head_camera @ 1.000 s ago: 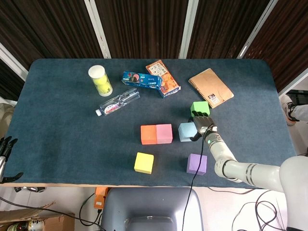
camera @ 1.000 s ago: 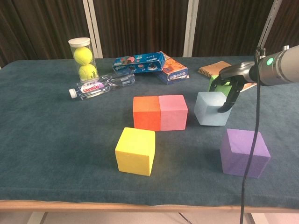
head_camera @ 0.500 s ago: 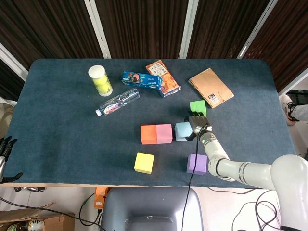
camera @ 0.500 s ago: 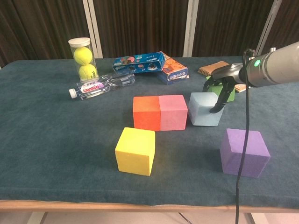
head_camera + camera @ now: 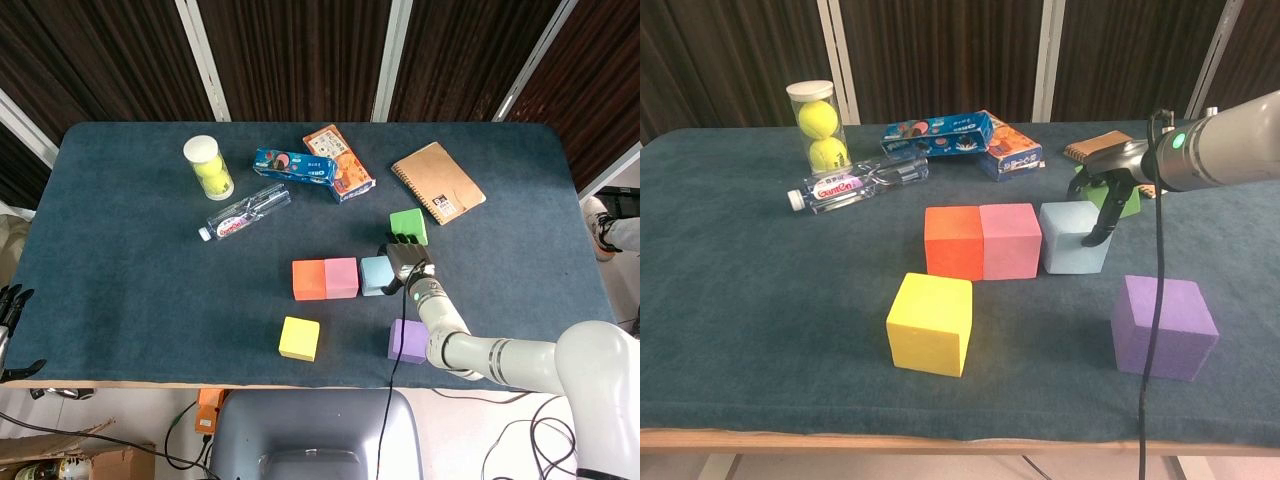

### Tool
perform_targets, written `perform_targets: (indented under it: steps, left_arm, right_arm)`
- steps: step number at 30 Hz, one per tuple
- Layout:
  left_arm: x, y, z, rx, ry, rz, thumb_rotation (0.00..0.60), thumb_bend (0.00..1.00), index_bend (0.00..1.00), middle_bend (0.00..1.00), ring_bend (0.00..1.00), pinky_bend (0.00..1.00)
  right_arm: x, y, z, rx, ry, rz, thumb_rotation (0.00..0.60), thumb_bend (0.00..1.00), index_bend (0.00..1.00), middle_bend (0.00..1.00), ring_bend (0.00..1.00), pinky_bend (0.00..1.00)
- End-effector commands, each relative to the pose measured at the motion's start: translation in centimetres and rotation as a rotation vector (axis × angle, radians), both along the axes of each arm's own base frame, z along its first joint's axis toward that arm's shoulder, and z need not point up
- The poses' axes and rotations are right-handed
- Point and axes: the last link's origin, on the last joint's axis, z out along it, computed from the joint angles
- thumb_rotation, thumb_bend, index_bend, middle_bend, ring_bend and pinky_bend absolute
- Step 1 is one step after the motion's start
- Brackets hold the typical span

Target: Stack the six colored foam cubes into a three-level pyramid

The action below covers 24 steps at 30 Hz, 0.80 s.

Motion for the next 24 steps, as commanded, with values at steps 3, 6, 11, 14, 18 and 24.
perform_targets:
  steps: [3,6,11,14,18,24]
  left_arm:
    - [0.0,0.0,0.1,0.001,-0.001,-0.001,0.587,0.10,0.08,0.00,0.00,0.11]
    - [0.0,0.0,0.0,0.000,-0.001,-0.003,0.586,0.10,0.08,0.00,0.00,0.11]
    - [0.1,0.0,-0.1,-0.004,0.000,-0.003,0.588,0.10,0.08,0.00,0.00,0.11]
    - [0.1,0.0,-0.1,-0.003,0.002,-0.003,0.588,0.10,0.08,0.00,0.00,0.11]
    - [0.1,0.0,0.0,0.000,0.002,0.000,0.588,0.10,0.08,0.00,0.00,0.11]
    - [0.1,0.1,-0.1,-0.004,0.003,0.001,0.587,0.10,0.08,0.00,0.00,0.11]
  right_arm:
    - [0.1,0.0,0.0,0.001,-0.014,0.000,0.600,0.19,0.18,0.00,0.00,0.00]
    - [0.1,0.1,0.1,0.009,-0.010,0.004,0.600,0.19,0.12,0.00,0.00,0.00]
    - [0.0,0.2,0.6,0.012,-0.014,0.012,0.600,0.19,0.06,0.00,0.00,0.00]
    - [-0.2,0.4,1.4,0.007,-0.018,0.025,0.600,0.19,0.03,0.00,0.00,0.00]
    - [-0.9,1.2,3.5,-0.020,-0.034,0.058,0.600,0.19,0.01,0.00,0.00,0.00]
    - [-3.8,3.0,7.1,-0.076,-0.036,0.109,0.600,0.19,0.03,0.00,0.00,0.00]
